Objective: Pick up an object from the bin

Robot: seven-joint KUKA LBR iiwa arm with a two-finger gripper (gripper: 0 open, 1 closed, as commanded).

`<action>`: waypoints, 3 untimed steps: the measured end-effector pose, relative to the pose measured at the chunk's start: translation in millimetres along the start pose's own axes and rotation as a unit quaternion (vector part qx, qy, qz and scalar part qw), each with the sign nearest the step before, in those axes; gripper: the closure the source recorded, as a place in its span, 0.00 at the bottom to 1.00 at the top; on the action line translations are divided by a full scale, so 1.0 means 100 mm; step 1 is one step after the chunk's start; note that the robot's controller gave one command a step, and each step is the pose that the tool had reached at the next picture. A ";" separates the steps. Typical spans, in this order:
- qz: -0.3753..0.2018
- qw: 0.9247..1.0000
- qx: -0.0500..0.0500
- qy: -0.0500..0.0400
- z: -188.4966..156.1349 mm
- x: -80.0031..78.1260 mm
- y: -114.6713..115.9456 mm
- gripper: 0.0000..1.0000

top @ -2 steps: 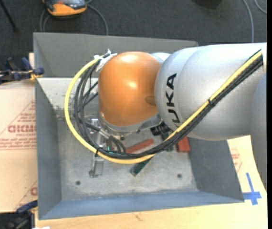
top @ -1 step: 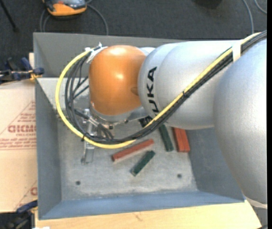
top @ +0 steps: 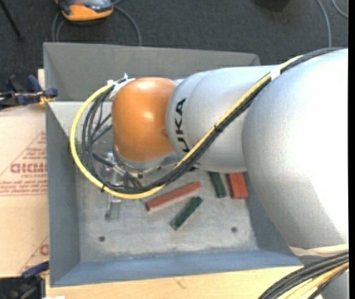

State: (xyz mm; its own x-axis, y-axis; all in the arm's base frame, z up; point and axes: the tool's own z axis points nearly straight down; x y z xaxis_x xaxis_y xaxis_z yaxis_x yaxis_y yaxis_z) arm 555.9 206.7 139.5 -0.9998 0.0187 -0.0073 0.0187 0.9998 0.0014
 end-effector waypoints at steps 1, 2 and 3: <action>-0.009 1.000 0.002 0.008 0.21 -0.17 -0.14 0.00; 0.004 1.000 -0.002 -0.003 0.08 -0.45 -0.11 0.00; 0.007 1.000 0.000 0.002 0.36 -0.60 -0.48 0.00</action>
Offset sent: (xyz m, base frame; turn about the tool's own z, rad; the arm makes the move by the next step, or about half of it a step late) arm 0.0610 -0.0082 -0.0457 0.0393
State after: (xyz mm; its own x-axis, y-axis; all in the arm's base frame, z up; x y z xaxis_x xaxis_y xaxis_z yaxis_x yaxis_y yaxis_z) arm 615.3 157.8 104.1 -0.9995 0.0322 -0.0030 0.0322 0.9995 0.0016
